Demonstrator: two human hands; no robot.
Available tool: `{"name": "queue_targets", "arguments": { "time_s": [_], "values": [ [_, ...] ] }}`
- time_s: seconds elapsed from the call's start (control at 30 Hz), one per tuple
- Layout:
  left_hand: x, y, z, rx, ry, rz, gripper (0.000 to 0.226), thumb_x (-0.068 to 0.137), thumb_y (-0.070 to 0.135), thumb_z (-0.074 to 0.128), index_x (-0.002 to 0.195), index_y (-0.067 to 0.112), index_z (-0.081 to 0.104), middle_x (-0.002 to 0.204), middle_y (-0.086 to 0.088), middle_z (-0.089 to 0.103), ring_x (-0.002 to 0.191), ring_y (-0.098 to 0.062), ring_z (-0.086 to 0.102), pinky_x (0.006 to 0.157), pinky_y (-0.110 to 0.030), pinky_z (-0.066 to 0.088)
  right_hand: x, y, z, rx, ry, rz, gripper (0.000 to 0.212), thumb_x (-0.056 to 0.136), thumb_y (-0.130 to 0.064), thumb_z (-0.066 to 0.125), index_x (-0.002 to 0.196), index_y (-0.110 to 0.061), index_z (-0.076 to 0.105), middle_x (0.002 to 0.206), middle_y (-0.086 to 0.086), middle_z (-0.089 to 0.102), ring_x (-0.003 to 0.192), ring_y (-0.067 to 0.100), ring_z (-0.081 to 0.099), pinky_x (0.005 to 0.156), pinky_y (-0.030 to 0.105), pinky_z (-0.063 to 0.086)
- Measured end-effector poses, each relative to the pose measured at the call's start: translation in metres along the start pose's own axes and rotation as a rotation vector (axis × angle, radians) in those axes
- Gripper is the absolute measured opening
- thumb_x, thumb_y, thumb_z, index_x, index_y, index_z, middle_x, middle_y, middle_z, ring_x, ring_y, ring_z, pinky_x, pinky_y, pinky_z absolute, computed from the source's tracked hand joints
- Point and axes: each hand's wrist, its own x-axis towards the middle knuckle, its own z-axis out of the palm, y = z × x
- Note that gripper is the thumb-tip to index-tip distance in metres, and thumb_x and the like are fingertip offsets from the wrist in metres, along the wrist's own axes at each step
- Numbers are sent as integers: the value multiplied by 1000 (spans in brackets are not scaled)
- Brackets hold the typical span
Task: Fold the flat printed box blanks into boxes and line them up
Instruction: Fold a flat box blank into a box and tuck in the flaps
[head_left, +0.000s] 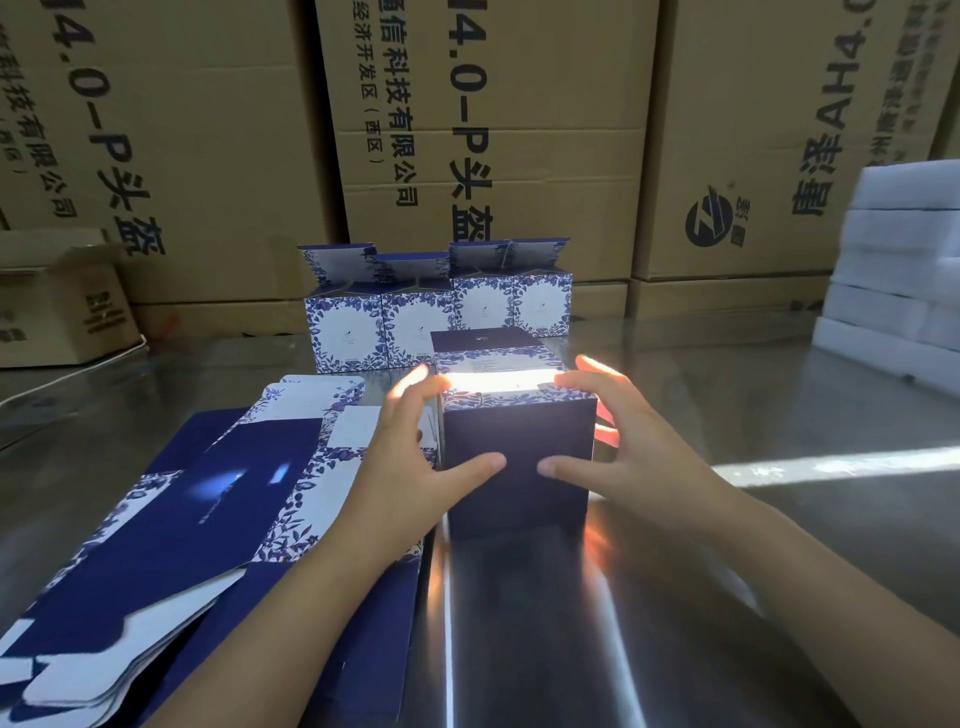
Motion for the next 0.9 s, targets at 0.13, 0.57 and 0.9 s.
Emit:
{"name": "queue_targets", "arguments": {
  "time_s": [0.13,0.57,0.9],
  "values": [
    [0,-3,1,-163,-59,-87,67,59,45,79,115,51,43,121,24,56,121,-6,51,96,-41,49,-1,-1,6,57,65,1,55,75,-31,78,119,-45,49,134,-27,42,108,-7,53,78,6,45],
    [-3,-1,5,27,110,-18,52,70,43,77,99,63,39,108,38,54,105,5,55,86,-34,52,0,0,18,-113,283,-42,44,74,-40,74,112,-38,53,119,-28,48,106,-6,49,81,26,49],
    [-6,1,12,183,228,-17,49,72,52,72,98,59,32,104,24,56,88,6,57,80,-37,52,3,-4,23,-177,324,-5,41,75,-38,74,111,-33,55,115,-21,53,99,-3,50,83,27,45]
  ]
}}
